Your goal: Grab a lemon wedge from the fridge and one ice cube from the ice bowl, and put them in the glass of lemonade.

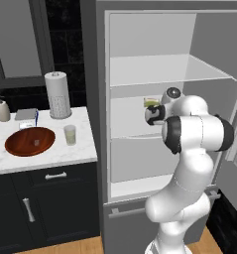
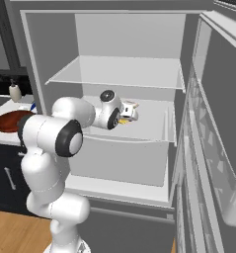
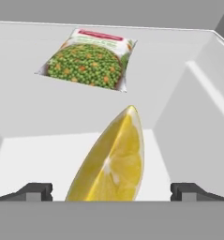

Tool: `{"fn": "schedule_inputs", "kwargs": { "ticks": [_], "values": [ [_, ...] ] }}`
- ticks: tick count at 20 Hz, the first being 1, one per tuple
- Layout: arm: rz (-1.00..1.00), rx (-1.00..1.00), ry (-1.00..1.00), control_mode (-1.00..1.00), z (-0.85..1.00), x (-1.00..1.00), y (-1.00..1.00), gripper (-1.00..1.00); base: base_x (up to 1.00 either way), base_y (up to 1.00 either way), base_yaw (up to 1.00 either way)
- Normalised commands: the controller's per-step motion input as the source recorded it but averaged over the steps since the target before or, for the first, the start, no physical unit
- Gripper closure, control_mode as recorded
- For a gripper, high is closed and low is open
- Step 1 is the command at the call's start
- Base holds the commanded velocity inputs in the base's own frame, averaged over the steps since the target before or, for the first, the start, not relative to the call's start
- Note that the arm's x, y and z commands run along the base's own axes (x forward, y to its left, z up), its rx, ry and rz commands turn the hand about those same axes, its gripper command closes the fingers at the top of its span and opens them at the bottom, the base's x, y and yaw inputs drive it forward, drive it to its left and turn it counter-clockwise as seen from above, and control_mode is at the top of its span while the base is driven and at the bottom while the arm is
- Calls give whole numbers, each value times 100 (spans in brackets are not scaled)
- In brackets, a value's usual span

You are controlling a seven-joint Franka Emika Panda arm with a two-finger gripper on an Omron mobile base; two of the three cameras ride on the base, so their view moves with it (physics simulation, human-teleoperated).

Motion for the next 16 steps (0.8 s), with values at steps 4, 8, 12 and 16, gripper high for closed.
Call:
{"fn": "schedule_inputs", "kwargs": {
  "ticks": [4, 8, 12, 16],
  "values": [
    [0, 0, 1, -100, -19, 3, -1, -100, 0, 0, 0],
    [0, 0, 0, -100, -3, 10, 0, -100, 0, 0, 0],
    [0, 0, 0, -100, 10, 7, -1, -100, 0, 0, 0],
    [0, 0, 0, -100, 6, 22, -2, -100, 0, 0, 0]
  ]
}}
